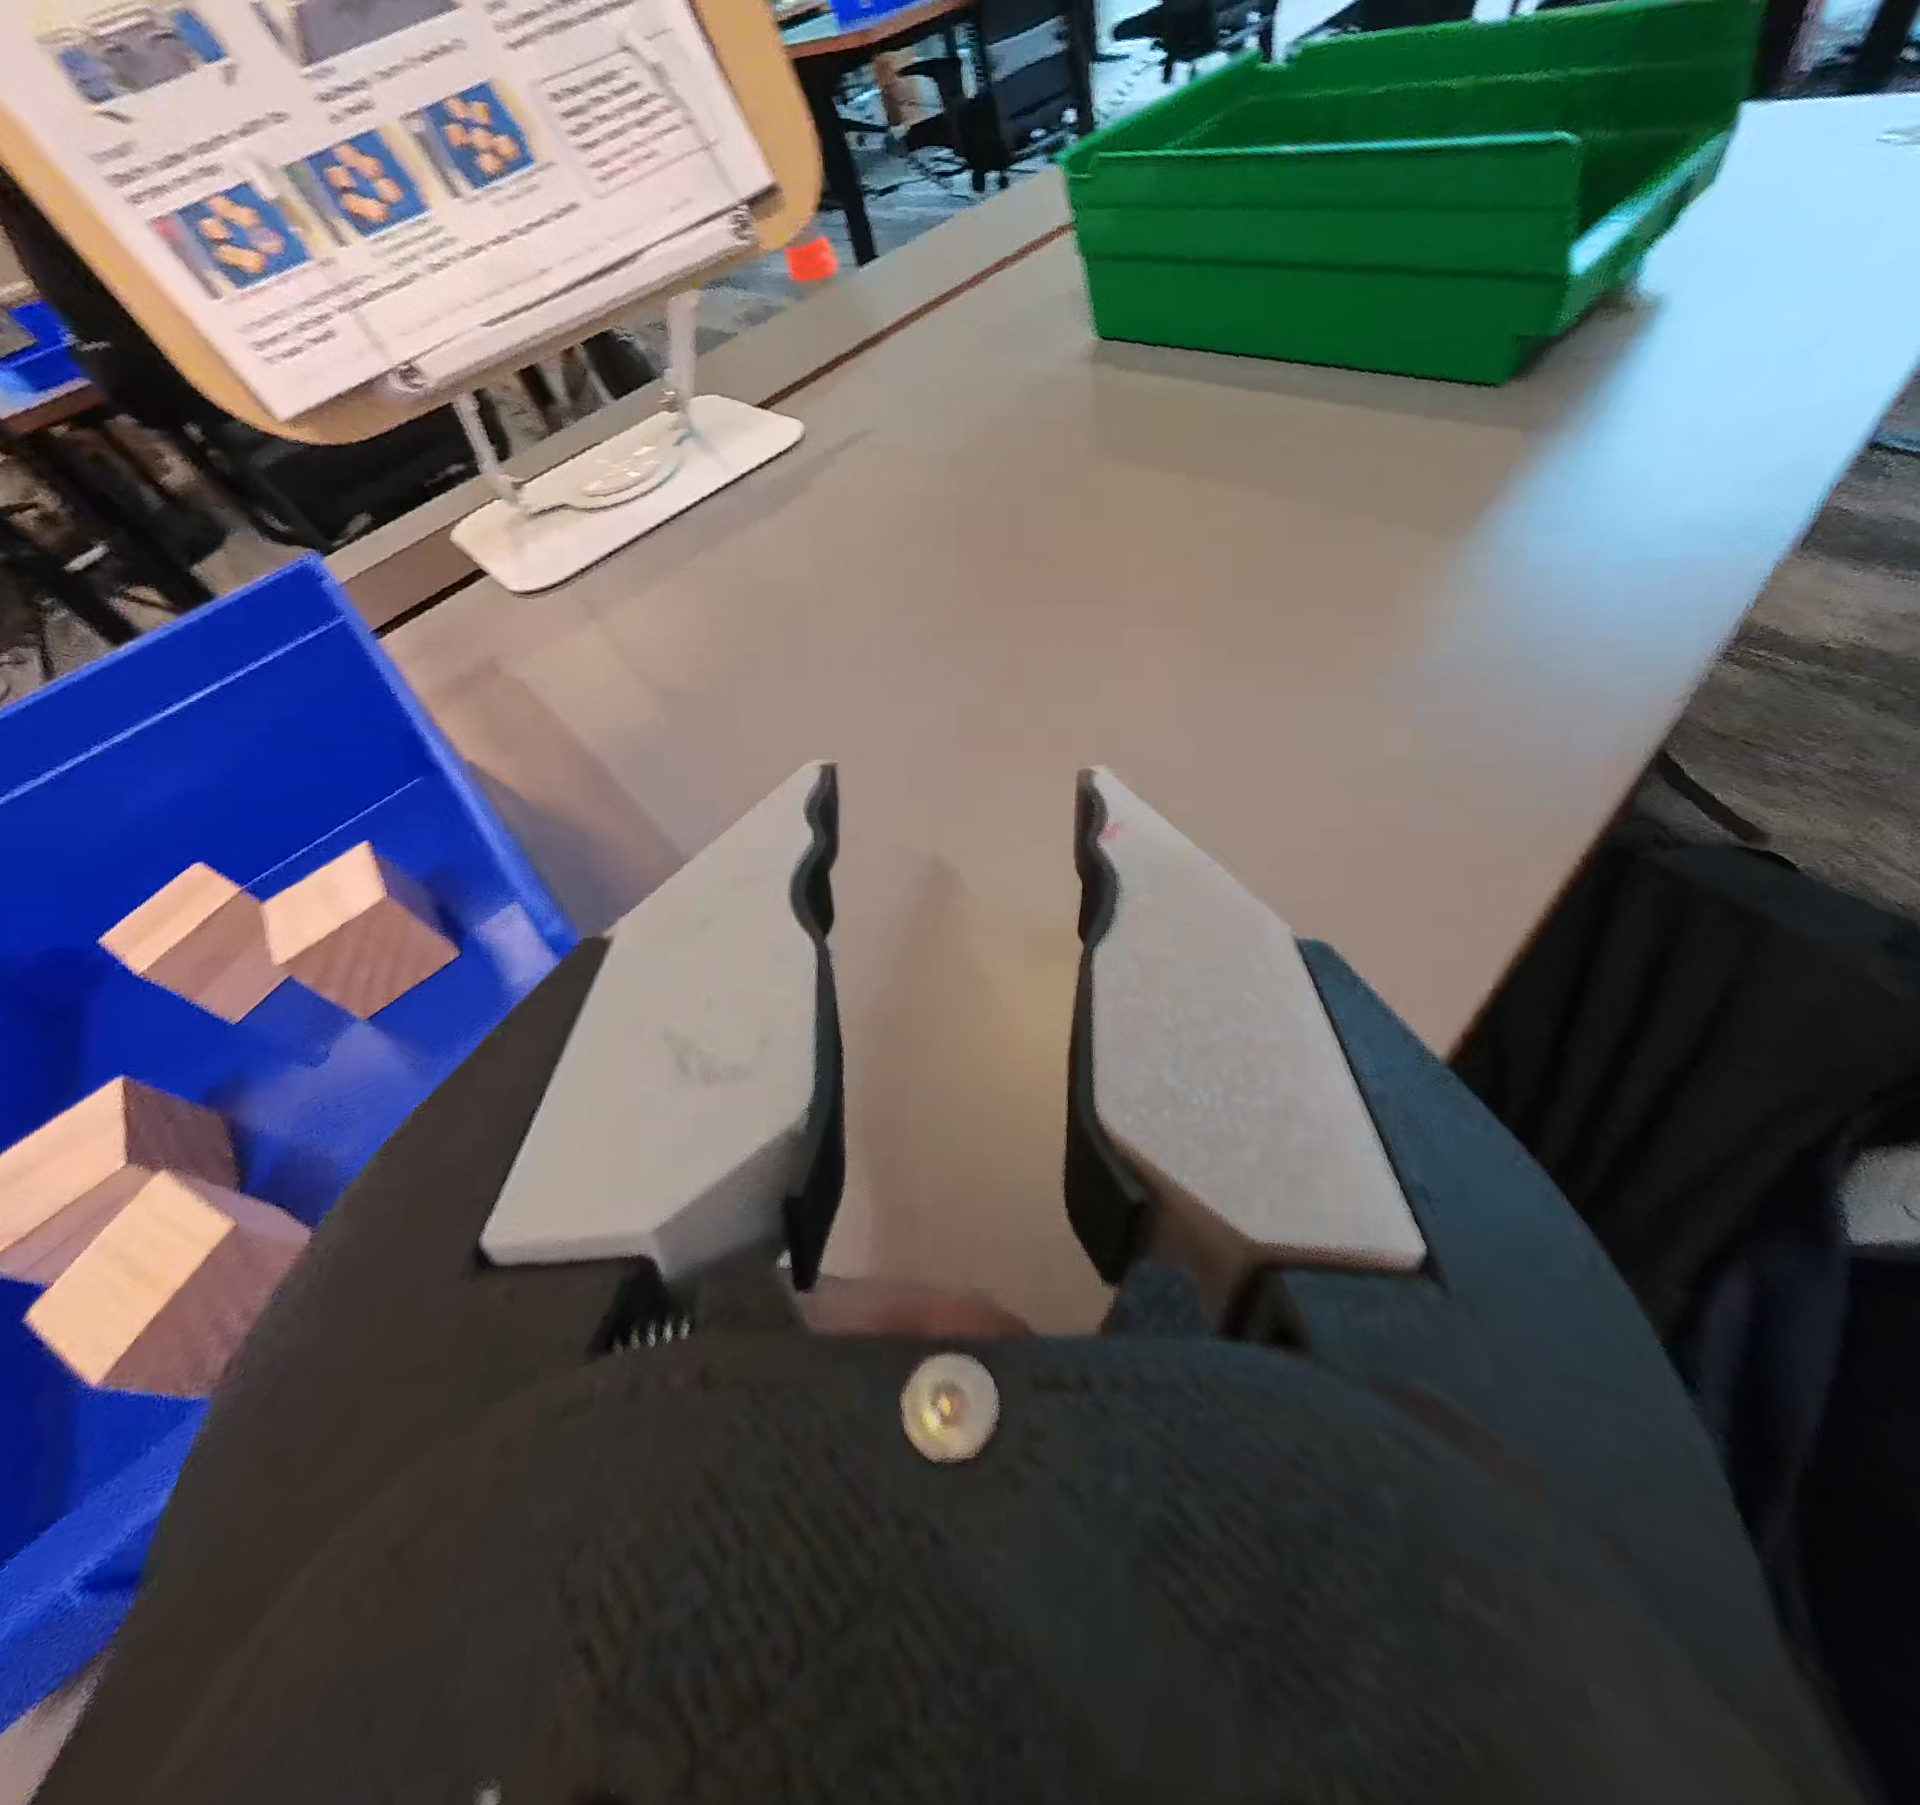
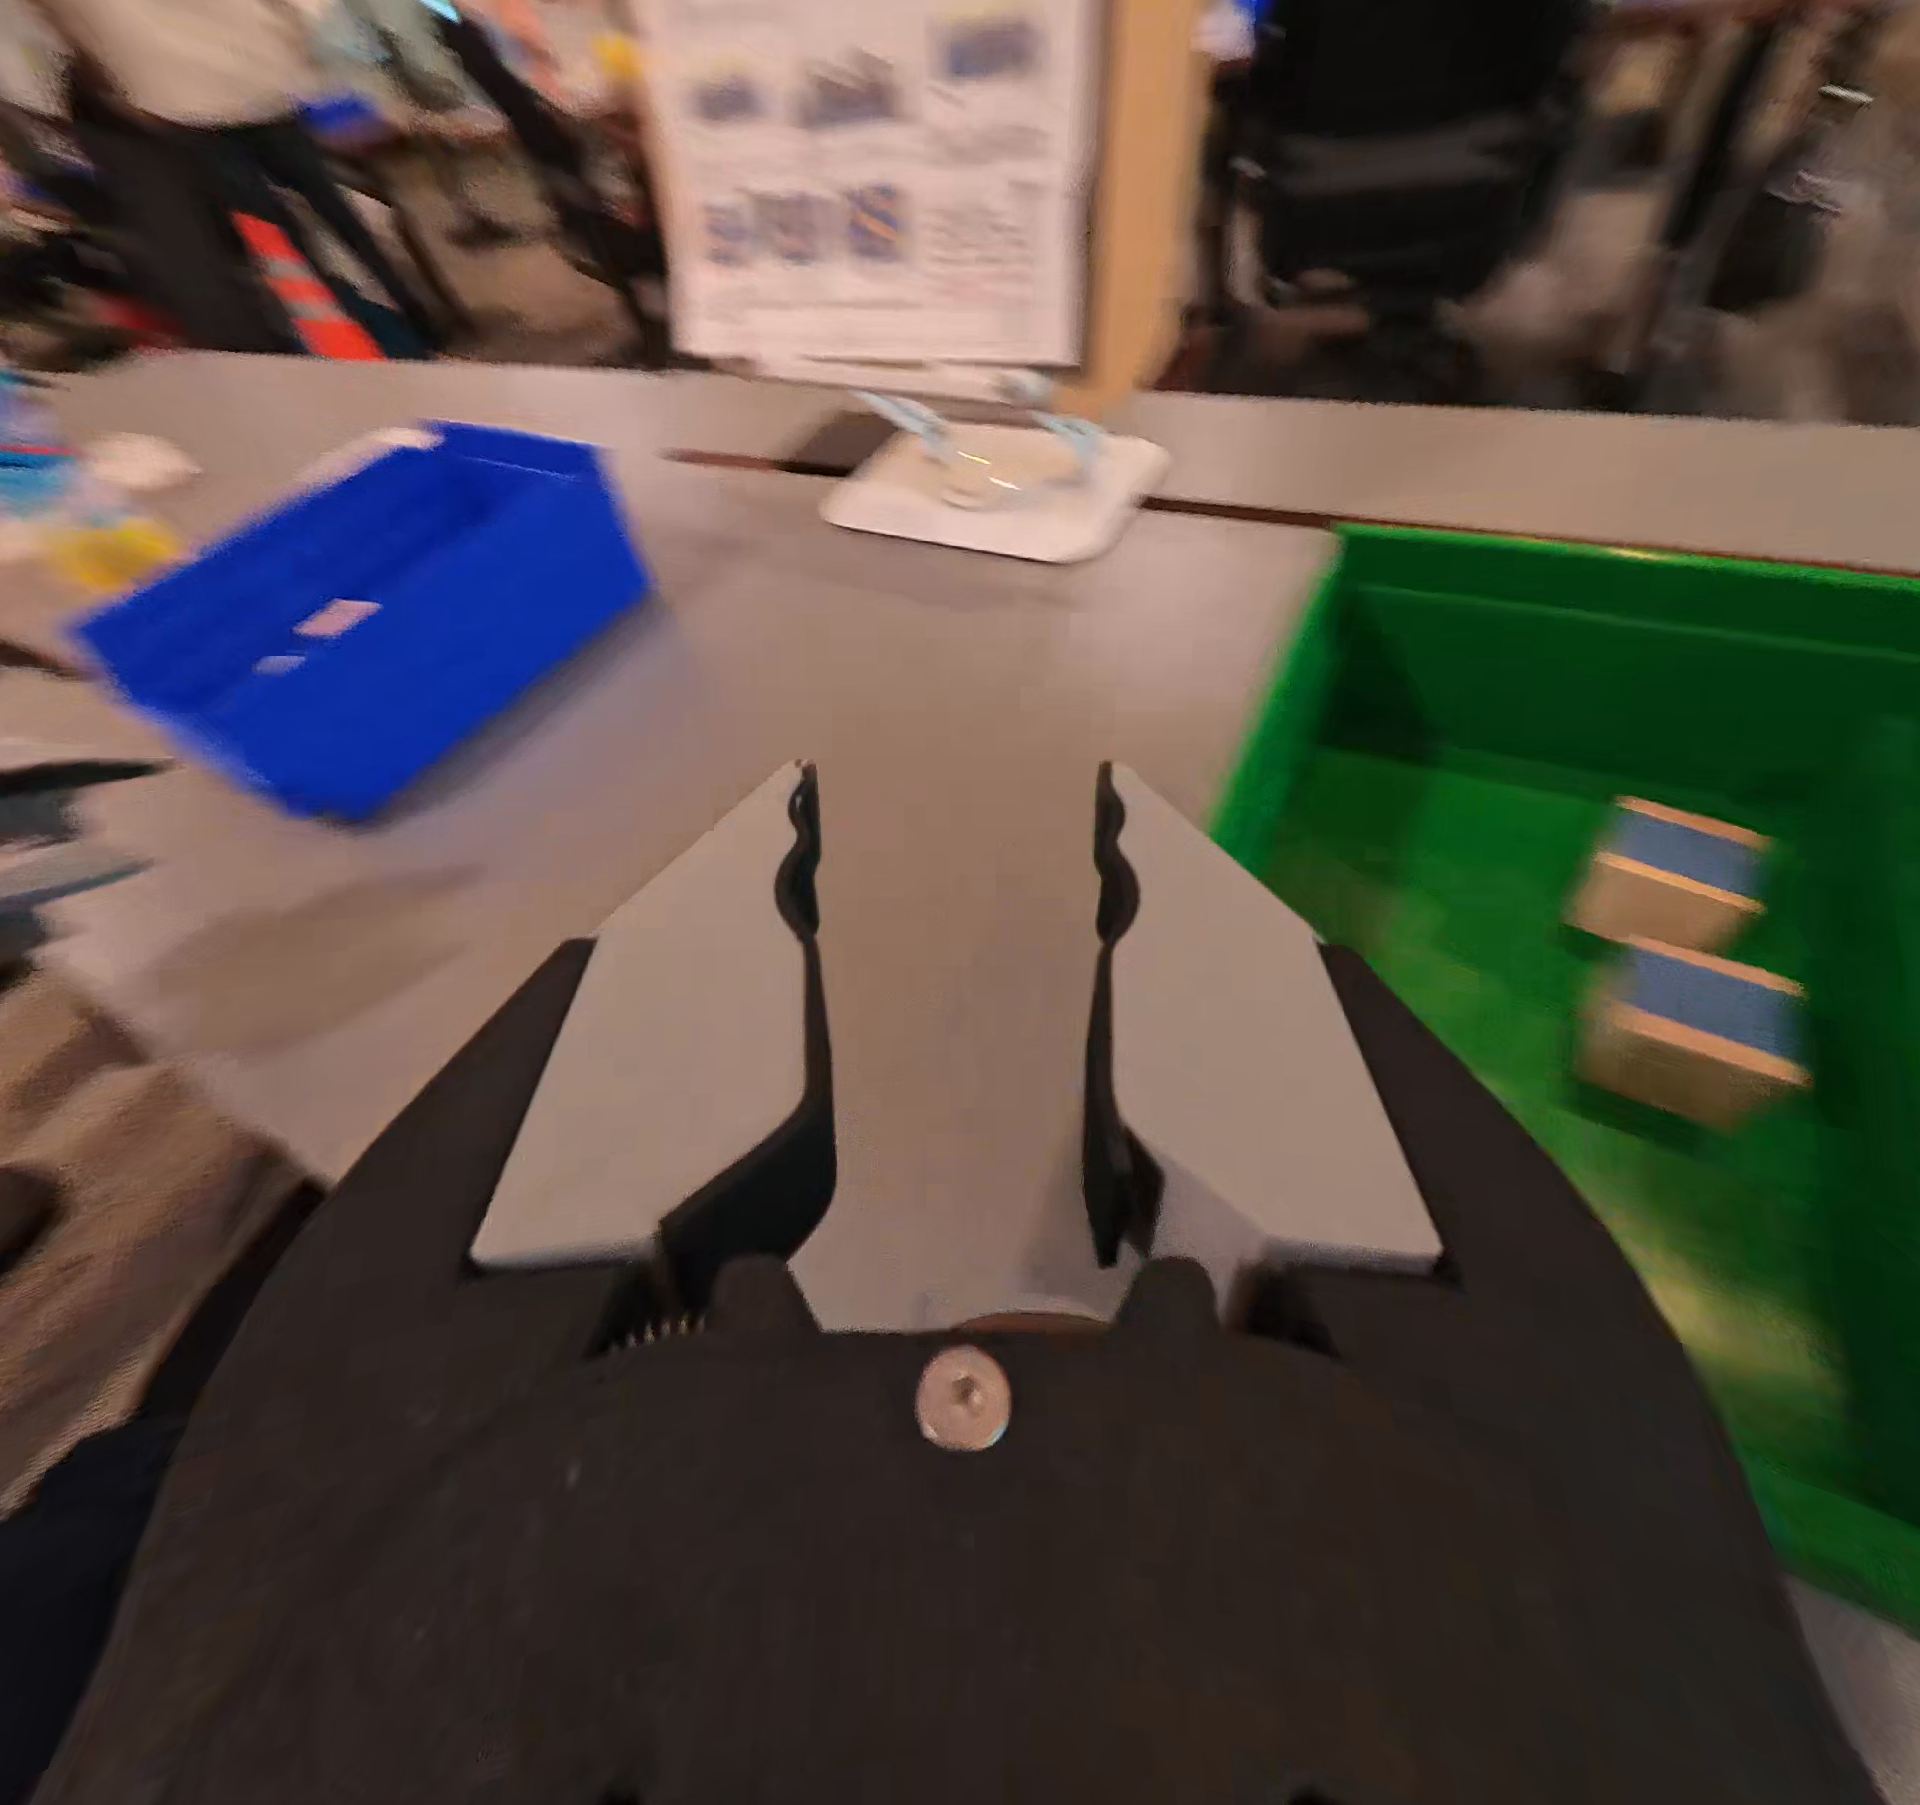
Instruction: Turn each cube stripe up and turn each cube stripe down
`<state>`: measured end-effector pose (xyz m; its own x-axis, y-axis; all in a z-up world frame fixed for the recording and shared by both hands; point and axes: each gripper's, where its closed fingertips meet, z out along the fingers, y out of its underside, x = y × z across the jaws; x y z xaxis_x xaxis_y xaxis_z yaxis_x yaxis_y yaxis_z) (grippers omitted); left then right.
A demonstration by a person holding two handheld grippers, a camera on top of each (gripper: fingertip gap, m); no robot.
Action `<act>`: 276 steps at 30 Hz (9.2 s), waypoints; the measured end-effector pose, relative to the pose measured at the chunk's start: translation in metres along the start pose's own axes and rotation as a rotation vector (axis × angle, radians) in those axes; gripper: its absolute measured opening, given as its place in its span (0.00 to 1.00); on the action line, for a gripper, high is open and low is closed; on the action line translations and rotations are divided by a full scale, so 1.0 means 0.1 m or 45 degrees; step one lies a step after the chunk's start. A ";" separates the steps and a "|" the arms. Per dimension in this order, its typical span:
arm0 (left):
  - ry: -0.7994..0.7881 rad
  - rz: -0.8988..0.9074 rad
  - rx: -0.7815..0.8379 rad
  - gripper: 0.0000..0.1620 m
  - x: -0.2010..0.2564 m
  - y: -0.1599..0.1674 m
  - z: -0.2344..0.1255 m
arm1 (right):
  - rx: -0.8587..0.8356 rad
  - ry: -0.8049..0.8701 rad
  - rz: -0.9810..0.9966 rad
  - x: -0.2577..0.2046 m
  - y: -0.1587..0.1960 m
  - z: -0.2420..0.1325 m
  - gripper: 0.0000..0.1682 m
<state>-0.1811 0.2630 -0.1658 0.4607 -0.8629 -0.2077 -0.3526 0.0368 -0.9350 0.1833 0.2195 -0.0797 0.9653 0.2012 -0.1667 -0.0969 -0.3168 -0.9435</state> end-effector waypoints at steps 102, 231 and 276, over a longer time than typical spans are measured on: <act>0.172 0.302 0.457 0.31 0.78 -0.65 -0.06 | -0.162 -0.610 0.057 -1.45 0.55 0.43 0.28; 0.011 0.217 0.341 0.23 0.38 -0.67 -0.01 | -0.030 0.448 -0.056 0.78 0.38 0.05 0.26; -0.449 -0.318 0.127 0.23 -1.35 0.17 -0.38 | 0.054 -0.171 -0.232 -0.95 0.17 0.16 0.26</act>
<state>-0.2800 0.3611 -0.1424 0.7778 -0.6271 -0.0415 -0.1233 -0.0876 -0.9885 0.0865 0.2100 -0.0841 0.9270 0.3741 -0.0262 0.0632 -0.2249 -0.9723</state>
